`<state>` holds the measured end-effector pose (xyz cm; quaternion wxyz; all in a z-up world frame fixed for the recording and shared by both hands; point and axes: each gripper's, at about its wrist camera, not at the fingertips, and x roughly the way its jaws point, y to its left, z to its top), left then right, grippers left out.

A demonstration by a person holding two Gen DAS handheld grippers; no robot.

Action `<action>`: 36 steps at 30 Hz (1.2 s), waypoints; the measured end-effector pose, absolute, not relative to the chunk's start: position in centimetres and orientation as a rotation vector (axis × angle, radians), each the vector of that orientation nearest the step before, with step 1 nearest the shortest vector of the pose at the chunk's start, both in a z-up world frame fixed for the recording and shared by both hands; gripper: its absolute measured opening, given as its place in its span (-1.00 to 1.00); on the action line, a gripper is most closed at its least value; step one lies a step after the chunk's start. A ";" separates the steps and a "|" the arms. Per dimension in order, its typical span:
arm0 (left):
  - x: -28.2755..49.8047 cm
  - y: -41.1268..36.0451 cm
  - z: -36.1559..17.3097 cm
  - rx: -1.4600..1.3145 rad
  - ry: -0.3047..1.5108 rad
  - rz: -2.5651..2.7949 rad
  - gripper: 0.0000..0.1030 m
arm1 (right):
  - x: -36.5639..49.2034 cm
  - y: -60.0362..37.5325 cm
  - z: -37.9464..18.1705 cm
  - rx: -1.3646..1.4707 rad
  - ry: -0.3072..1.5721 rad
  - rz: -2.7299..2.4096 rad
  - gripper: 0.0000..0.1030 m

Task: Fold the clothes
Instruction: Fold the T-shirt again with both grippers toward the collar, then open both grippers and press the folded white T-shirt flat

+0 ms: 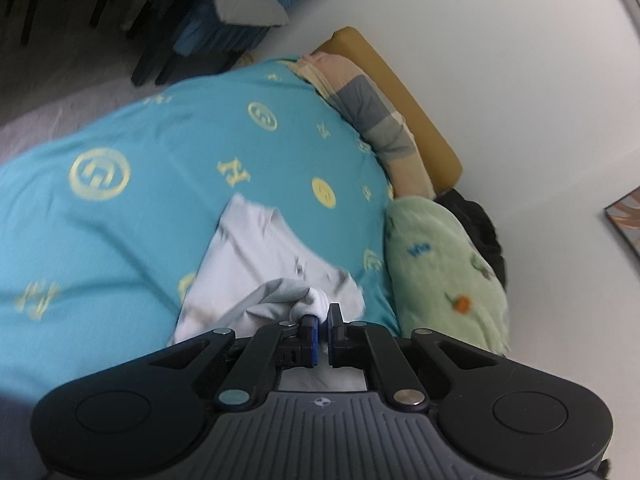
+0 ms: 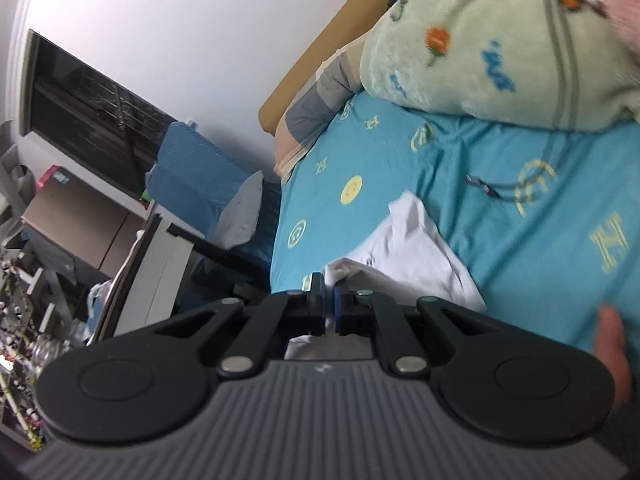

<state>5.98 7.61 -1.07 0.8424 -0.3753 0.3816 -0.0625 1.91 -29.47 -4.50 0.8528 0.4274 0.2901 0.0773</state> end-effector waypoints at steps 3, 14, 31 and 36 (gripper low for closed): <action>10.6 6.8 -1.0 -0.733 0.796 -0.109 -0.91 | 6.6 -29.3 -4.8 0.886 0.609 0.138 -0.86; 22.1 4.8 -8.3 -0.578 0.743 -0.105 -0.89 | 17.5 -29.2 -12.1 0.794 0.651 0.106 -0.86; 20.5 1.8 -9.6 -0.297 0.665 -0.204 0.59 | 17.2 -27.4 -13.2 0.780 0.681 0.159 0.65; 22.1 0.3 -12.0 -0.225 0.740 -0.196 0.59 | 19.8 -24.7 -13.8 0.560 0.679 0.187 0.26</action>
